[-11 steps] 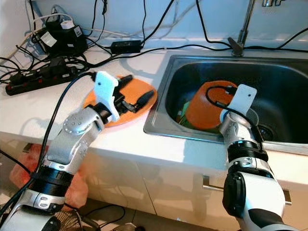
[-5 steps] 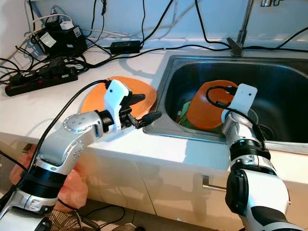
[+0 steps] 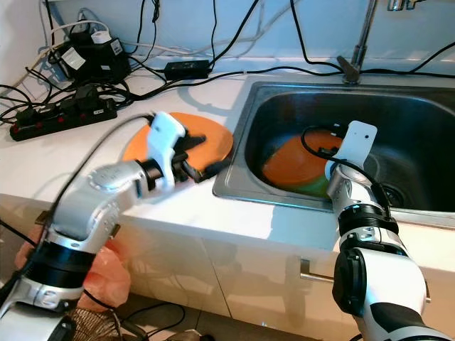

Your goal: Kitchen organization

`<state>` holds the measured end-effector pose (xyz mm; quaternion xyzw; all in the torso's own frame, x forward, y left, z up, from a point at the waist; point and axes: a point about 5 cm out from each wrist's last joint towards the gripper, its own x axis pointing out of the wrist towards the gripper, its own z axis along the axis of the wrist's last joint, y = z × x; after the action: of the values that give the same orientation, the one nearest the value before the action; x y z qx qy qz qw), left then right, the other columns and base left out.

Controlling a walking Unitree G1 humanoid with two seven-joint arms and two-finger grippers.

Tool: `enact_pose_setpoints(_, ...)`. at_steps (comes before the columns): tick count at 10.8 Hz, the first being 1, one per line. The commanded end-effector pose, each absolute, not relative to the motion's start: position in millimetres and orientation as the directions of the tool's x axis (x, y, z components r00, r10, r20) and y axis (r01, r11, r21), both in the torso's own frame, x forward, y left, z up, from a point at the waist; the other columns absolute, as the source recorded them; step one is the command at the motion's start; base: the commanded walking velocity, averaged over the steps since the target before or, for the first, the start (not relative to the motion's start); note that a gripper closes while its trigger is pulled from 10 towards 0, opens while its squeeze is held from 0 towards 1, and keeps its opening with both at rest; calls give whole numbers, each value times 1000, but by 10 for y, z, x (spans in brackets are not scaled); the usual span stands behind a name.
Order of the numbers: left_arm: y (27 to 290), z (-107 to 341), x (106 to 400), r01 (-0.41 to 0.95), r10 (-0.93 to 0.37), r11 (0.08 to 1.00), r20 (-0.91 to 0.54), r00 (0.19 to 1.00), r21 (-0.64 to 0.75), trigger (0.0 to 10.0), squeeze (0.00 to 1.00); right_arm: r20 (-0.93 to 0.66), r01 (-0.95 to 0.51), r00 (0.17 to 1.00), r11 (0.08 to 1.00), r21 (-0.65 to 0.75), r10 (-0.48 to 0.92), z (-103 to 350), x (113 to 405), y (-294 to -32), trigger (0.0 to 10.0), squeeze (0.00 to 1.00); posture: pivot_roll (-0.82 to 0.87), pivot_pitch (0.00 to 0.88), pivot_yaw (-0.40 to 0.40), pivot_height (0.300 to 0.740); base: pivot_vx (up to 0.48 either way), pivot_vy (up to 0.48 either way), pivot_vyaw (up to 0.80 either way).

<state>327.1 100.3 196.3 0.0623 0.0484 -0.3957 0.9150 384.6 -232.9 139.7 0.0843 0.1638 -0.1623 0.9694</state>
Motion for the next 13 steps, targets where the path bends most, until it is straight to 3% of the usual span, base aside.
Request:
enact_pose_setpoints(1,1060,1993,3293,715,-698,692,-159,698,104,10000,1000,-323,310,911,942,128,-256,1478,3896,-2270,10000,1000,92,21,122,740,0,0,0)
enact_pose_setpoints(6,1140,2011,3297,697,-676,707,-174,716,124,10000,1000,-273,256,939,955,151,-209,1661,3964,-2168,10000,1000,95,22,118,740,0,0,0)
enact_pose_setpoints(10,1324,1999,3134,713,-665,653,-257,701,255,10000,1000,-162,172,975,980,100,-155,1932,4000,-2035,10000,1000,105,26,113,740,0,0,0)
enact_pose_setpoints(11,1354,1961,3048,727,-667,618,-289,686,300,10000,1000,-156,110,984,983,147,-86,1984,3999,-1905,10000,1000,105,26,113,740,0,0,0)
enact_pose_setpoints(12,1389,1904,2986,729,-658,602,-316,684,326,10000,1000,-136,42,990,988,149,-22,2020,3979,-1791,10000,404,115,27,112,740,0,0,0)
enact_pose_setpoints(13,1412,1855,2946,728,-648,589,-335,685,349,10000,1000,-114,-9,993,989,151,26,2052,3960,-1719,10000,0,118,28,112,740,0,0,0)
